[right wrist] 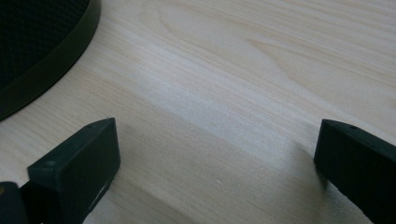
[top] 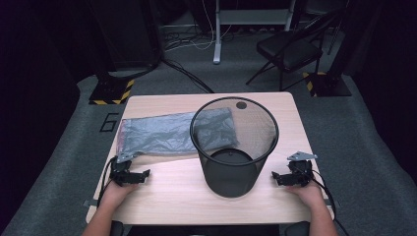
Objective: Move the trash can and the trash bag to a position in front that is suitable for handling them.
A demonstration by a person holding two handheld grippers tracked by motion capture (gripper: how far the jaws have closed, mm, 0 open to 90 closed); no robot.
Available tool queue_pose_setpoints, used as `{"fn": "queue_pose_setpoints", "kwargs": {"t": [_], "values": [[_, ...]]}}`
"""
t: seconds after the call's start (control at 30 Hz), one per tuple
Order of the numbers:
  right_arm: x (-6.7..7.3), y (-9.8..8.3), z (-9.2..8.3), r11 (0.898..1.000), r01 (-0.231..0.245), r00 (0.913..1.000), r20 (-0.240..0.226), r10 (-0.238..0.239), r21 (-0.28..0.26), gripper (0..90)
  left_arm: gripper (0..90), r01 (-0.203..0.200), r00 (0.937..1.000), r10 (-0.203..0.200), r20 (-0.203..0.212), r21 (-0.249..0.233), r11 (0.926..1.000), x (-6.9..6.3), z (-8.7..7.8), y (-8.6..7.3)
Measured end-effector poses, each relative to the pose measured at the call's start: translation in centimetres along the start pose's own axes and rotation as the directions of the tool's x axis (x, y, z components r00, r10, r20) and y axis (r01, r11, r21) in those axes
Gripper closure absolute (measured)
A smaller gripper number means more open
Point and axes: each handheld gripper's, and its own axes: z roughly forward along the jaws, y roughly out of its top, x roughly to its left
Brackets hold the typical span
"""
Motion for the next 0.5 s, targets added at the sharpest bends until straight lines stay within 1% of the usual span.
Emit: {"fn": "queue_pose_setpoints", "kwargs": {"t": [0.13,0.2,0.23,0.27,0.3,0.33,0.37,0.4,0.43,0.47,0.5], "values": [[-0.1,-0.1,-0.1,1.0,0.012,0.9998,-0.016,-0.011,0.001,0.0,0.5,-0.022,0.9997,0.021,0.014,0.004,0.9998,0.1,-0.2,-0.1],[-0.1,-0.1,-0.1,1.0,0.009,0.9998,-0.019,-0.009,0.003,0.0,2.9,-0.027,0.9994,0.027,0.022,0.01,0.9996,0.2,-0.4,-0.2],[-0.1,-0.1,-0.1,1.0,0.009,0.9998,-0.02,-0.009,0.003,0.0,4.8,-0.032,0.9989,0.032,0.035,0.013,0.9994,0.4,-0.6,-0.1],[-0.1,-0.1,-0.1,1.0,0.012,0.9997,-0.019,-0.012,0.003,0.0,9.9,-0.063,0.9964,0.061,0.059,0.024,0.9977,0.6,-0.9,0.1],[-0.1,-0.1,-0.1,1.0,0.012,0.9997,-0.02,-0.012,0.003,0.0,18.1,-0.09,0.9937,0.088,0.069,0.031,0.9954,0.8,-1.2,0.2],[-0.1,-0.1,-0.1,1.0,0.011,0.9997,-0.019,-0.011,0.003,0.0,21.5,-0.118,0.992,0.116,0.048,0.029,0.9926,0.8,-1.6,0.4],[-0.1,-0.1,-0.1,1.0,0.009,0.9998,-0.017,-0.009,0.003,0.0,17.7,-0.148,0.9887,0.147,0.029,0.024,0.9887,0.8,-2.1,0.7],[0.0,-0.1,-0.2,1.0,0.005,0.9999,-0.014,-0.005,0.003,0.0,15.8,-0.145,0.9889,0.145,0.035,0.005,0.9894,0.9,-2.7,1.0],[0.0,-0.1,-0.2,1.0,0.003,0.9999,-0.013,-0.003,0.002,0.0,18.7,-0.131,0.9899,0.132,0.052,-0.025,0.9911,1.0,-3.2,1.4],[0.0,-0.2,-0.2,1.0,0.0,0.9999,-0.011,0.0,0.003,0.0,21.0,-0.13,0.9897,0.132,0.056,-0.042,0.9906,1.2,-3.7,1.9],[0.0,-0.2,-0.2,1.0,-0.001,0.9999,-0.011,0.001,0.004,0.0,21.2,-0.149,0.9877,0.151,0.041,-0.041,0.9879,1.4,-4.0,2.4]]}}
